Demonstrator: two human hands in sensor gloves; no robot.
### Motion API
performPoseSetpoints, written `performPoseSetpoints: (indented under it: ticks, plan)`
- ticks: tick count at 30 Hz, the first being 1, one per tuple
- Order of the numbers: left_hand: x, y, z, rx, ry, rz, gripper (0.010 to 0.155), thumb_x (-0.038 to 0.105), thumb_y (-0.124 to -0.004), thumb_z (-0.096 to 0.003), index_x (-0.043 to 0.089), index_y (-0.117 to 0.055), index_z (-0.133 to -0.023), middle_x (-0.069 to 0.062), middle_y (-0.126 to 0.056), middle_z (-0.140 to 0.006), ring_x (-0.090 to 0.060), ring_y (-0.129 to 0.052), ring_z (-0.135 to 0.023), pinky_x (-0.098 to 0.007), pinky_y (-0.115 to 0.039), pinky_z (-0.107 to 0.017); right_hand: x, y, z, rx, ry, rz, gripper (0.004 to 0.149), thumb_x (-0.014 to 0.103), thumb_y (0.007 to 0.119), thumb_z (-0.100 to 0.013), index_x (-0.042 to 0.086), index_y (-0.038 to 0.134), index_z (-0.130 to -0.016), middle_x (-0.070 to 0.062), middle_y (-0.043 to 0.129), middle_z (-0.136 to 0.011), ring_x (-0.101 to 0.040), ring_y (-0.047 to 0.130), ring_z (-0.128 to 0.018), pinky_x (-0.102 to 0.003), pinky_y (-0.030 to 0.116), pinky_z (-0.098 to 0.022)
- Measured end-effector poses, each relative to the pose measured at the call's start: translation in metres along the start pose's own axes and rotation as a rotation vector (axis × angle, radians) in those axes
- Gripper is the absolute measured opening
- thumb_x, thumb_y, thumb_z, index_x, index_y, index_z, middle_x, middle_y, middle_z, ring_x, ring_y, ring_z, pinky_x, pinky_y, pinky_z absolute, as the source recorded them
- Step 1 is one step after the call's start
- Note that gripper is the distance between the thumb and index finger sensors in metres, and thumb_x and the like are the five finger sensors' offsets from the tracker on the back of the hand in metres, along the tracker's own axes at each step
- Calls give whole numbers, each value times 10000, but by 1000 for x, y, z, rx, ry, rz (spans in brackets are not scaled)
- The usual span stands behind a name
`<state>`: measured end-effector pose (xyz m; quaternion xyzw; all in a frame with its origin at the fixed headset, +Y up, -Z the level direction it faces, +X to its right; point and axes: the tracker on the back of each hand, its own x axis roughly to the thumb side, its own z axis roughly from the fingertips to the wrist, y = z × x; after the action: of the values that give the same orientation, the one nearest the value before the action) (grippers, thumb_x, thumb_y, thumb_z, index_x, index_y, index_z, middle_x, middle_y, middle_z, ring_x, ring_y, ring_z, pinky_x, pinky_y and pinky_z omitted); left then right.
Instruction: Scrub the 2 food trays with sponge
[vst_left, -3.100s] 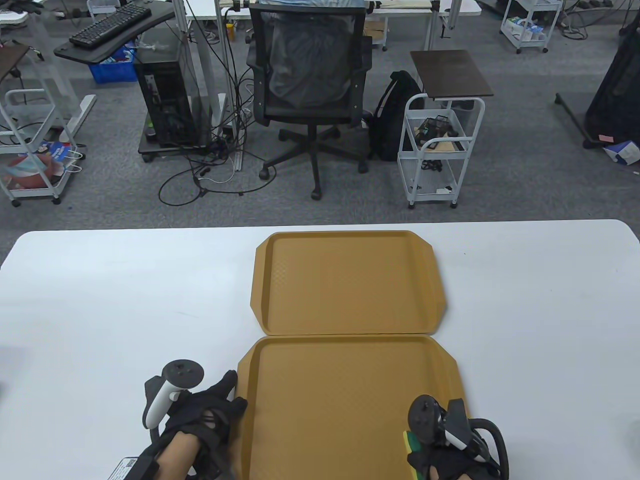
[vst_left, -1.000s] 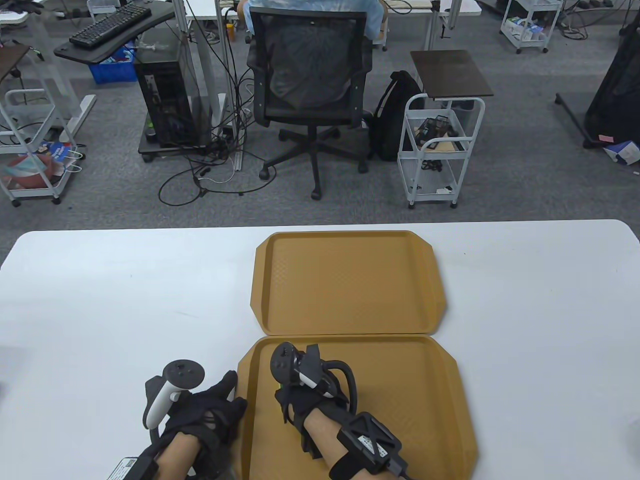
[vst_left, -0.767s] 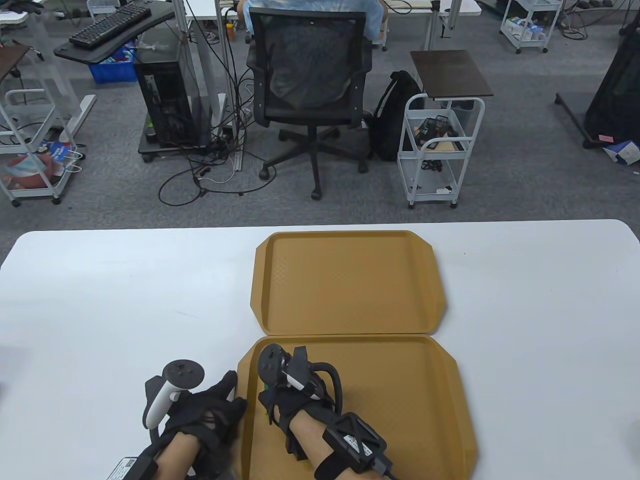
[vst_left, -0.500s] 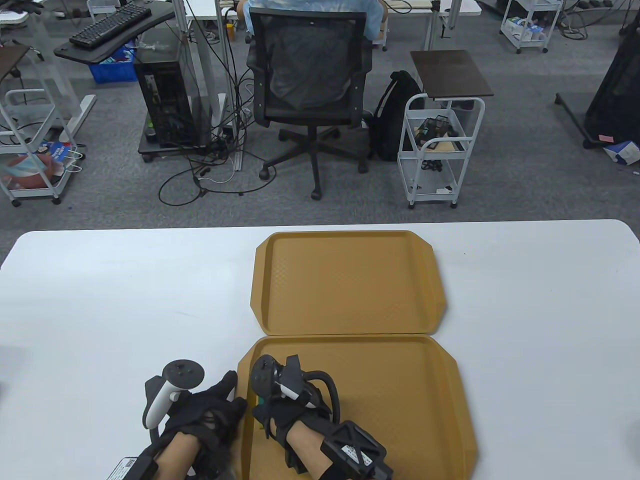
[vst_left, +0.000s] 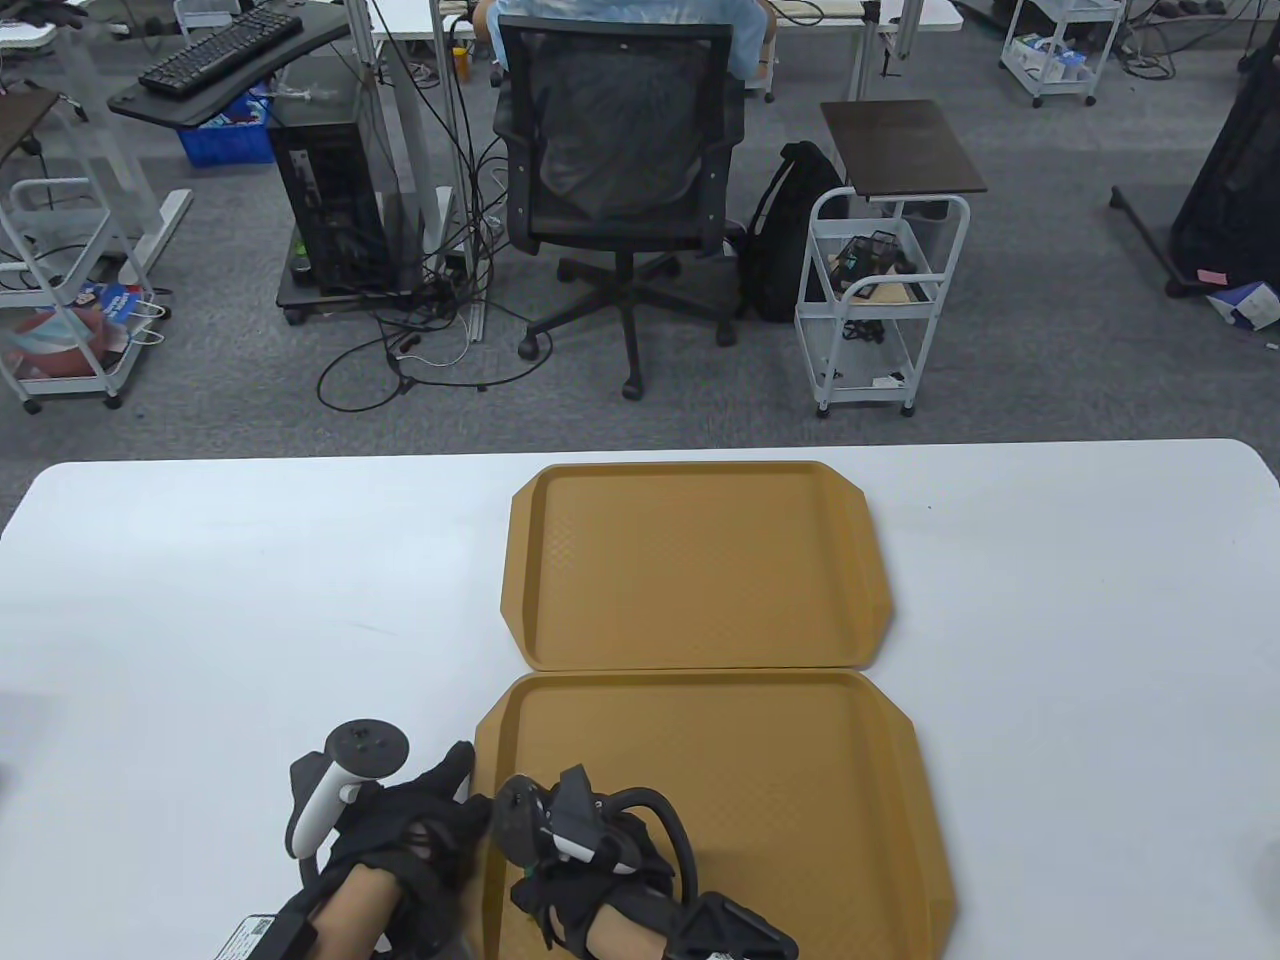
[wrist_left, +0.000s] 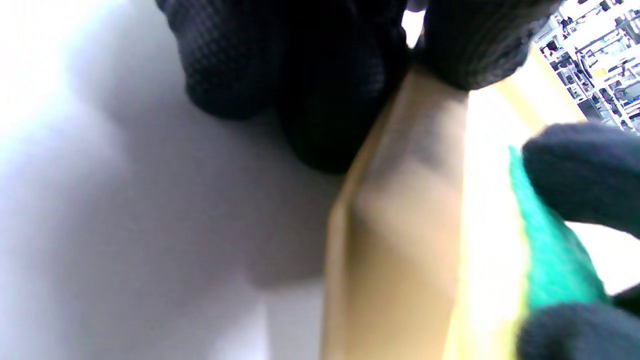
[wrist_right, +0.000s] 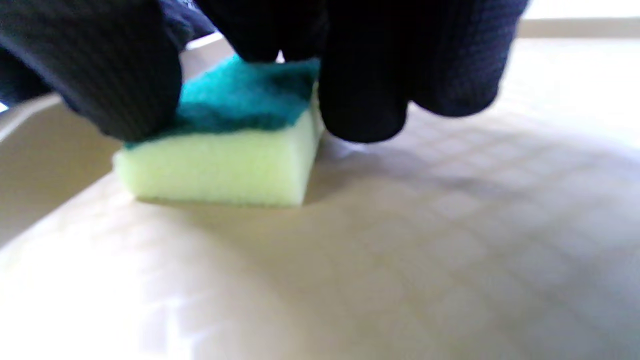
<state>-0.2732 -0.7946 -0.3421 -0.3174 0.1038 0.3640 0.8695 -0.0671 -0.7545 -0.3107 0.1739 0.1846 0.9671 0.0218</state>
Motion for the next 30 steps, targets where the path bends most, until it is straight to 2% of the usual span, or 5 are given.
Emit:
performPoseSetpoints:
  ticks: [7, 20, 28, 30]
  plan:
    - [0, 0, 0, 2, 0, 2, 719, 551, -768, -489, 497, -391, -1100, 189, -934, -780, -90, -1089, -461, -259, -934, -378, -55, 0, 22, -13, 62, 12, 806, 515, 888, -427, 185, 542, -1076, -159, 530, -1110, -339, 884, -648, -509, 808, -511]
    - [0, 0, 1, 10, 2, 2, 715, 550, -769, -488, 495, -400, -1099, 188, -935, -779, -89, -1088, -460, -259, -933, -376, -178, 1, 66, -12, 253, -29, 795, 495, 895, -431, 202, 539, -1077, -143, 519, -1122, -350, 872, -677, -517, 798, -528]
    - [0, -1, 1, 16, 3, 1, 715, 547, -770, -489, 487, -405, -1100, 182, -936, -778, -94, -1087, -460, -264, -933, -377, -220, 1, 85, 7, 358, 21, 791, 453, 931, -425, 199, 560, -1075, -142, 531, -1125, -366, 874, -685, -529, 792, -532]
    - [0, 0, 1, 17, 4, 2, 713, 546, -771, -488, 488, -408, -1099, 181, -935, -779, -95, -1088, -459, -267, -932, -377, -222, 1, 87, -6, 358, 25, 785, 449, 935, -424, 192, 572, -1071, -151, 543, -1120, -349, 890, -672, -491, 811, -497]
